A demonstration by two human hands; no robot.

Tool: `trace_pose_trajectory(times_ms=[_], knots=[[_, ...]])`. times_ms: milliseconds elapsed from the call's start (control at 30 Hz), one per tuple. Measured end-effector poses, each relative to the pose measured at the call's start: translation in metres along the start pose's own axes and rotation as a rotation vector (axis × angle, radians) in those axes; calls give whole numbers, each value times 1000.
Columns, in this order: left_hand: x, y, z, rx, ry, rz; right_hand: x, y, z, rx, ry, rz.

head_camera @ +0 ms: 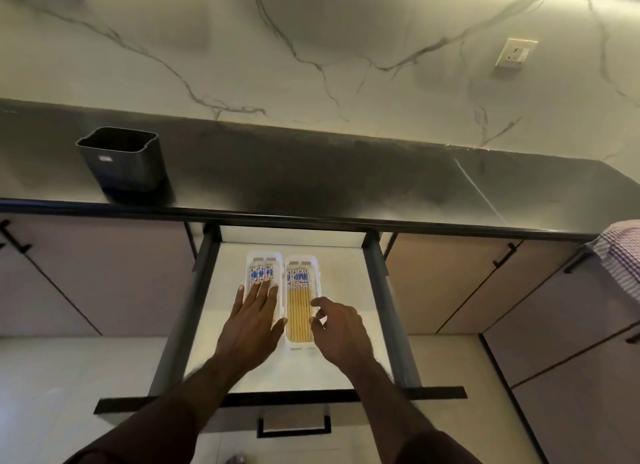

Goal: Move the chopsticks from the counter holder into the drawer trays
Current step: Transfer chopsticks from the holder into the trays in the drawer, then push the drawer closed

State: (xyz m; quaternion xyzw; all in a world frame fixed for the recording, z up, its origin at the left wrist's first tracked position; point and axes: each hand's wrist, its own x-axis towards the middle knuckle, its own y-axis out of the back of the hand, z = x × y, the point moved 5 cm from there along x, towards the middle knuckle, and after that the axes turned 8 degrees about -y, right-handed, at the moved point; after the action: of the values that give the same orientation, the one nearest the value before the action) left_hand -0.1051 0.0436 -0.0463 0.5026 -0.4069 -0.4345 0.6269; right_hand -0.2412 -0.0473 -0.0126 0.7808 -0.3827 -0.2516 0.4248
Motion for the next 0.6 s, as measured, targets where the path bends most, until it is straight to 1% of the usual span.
trace_pose_trajectory(times_ms=[167,300,600], knots=[[-46,15,2,-52,59,56,-29,5,-2,79,19,-2],[-83,8,-2,-48,150,26,-50,4,-11,126,54,11],[-152,-23,-4,-141,173,-4,-104,-25,-13,164,47,-34]])
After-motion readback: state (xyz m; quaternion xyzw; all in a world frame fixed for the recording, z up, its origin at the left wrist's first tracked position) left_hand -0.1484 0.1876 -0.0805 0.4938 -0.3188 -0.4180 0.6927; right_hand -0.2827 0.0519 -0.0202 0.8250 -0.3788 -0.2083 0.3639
